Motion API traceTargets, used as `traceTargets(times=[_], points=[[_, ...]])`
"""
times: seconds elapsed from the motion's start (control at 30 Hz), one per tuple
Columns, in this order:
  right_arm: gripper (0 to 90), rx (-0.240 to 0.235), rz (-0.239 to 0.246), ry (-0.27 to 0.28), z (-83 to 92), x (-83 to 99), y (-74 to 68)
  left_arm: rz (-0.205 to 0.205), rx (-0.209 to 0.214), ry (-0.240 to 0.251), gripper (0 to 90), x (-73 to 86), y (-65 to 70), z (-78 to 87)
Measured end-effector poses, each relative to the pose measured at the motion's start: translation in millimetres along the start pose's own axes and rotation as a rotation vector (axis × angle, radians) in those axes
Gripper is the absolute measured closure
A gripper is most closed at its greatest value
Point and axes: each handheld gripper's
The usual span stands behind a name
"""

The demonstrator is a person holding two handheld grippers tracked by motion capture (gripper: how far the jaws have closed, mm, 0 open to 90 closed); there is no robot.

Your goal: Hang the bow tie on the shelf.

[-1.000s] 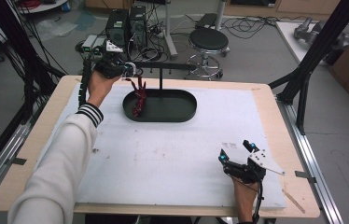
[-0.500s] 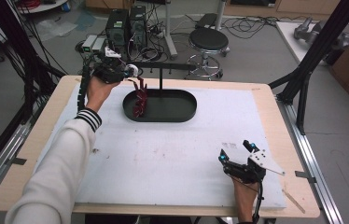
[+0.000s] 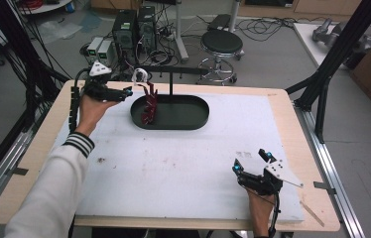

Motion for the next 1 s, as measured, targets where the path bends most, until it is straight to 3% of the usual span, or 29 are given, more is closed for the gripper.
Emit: traceTargets(times=[0.07, 0.1, 0.17, 0.2, 0.23, 0.27, 0.3, 0.5, 0.53, 0.57, 0.63, 0.67, 0.7, 0.77, 0.9, 0.93, 1.0], points=[[3.1, -0.003, 0.0, 0.012, 0.6, 0.3, 0.9, 0.02, 0.051, 0.058, 7.1, 10.4, 1.5, 12.4], [3.1, -0.006, -0.004, 0.019, 1.1, 0.4, 1.6, 0.02, 0.051, 0.058, 7.1, 10.4, 1.5, 12.4], [3.1, -0.009, -0.018, 0.024, 1.6, 0.6, 3.0, 0.021, 0.091, 0.139, 7.1, 29.5, 6.8, 39.3], [3.1, -0.012, -0.028, 0.023, 2.1, 0.6, 3.1, 0.021, 0.091, 0.139, 7.1, 29.5, 6.8, 39.3], [3.1, -0.011, -0.026, 0.025, 2.3, 0.7, 3.0, 0.041, 0.109, 0.165, 7.1, 41.9, 9.7, 54.3], [3.1, -0.011, -0.018, 0.027, 2.1, 0.8, 2.9, 0.041, 0.109, 0.165, 7.2, 41.9, 9.7, 54.3], [3.1, -0.009, -0.015, 0.025, 2.1, 0.7, 2.3, 0.061, 0.126, 0.185, 7.1, 56.4, 14.0, 67.9], [3.1, -0.008, -0.019, 0.022, 2.3, 0.8, 1.5, 0.094, 0.167, 0.261, 7.2, 109.3, 32.9, 103.9], [3.1, -0.004, -0.017, 0.024, 2.2, 0.8, 2.0, 0.094, 0.167, 0.261, 7.1, 109.3, 32.9, 103.9], [3.1, -0.004, -0.016, 0.026, 2.1, 0.8, 2.1, 0.097, 0.173, 0.29, 7.1, 126.2, 37.2, 113.4], [3.1, -0.003, -0.021, 0.022, 2.2, 0.7, 1.4, 0.104, 0.179, 0.302, 7.1, 132.9, 38.6, 117.8], [3.1, -0.004, -0.013, 0.023, 2.0, 0.8, 1.5, 0.114, 0.172, 0.346, 7.2, 145.5, 40.8, 125.8], [3.1, -0.002, -0.01, 0.022, 2.0, 0.8, 1.5, 0.114, 0.172, 0.346, 7.2, 145.5, 40.8, 125.8], [3.1, -0.001, -0.006, 0.023, 1.8, 0.7, 1.3, 0.097, 0.15, 0.353, 7.1, 161.5, 43.3, 134.2], [3.1, 0.005, -0.005, 0.024, 1.9, 0.8, 0.9, 0.126, 0.144, 0.348, 7.2, 176.2, 44.8, 139.0], [3.1, 0.008, -0.009, 0.025, 2.2, 0.8, 0.3, 0.128, 0.106, 0.365, 7.1, 184.2, 46.8, 143.0], [3.1, 0.008, -0.01, 0.027, 2.1, 0.9, 0.9, 0.121, 0.089, 0.385, 7.1, 184.1, 47.3, 145.6]])
Point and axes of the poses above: each handheld gripper's, and its own axes: z roughly backward along the jaws, x roughly out of its underside, y roughly to its right
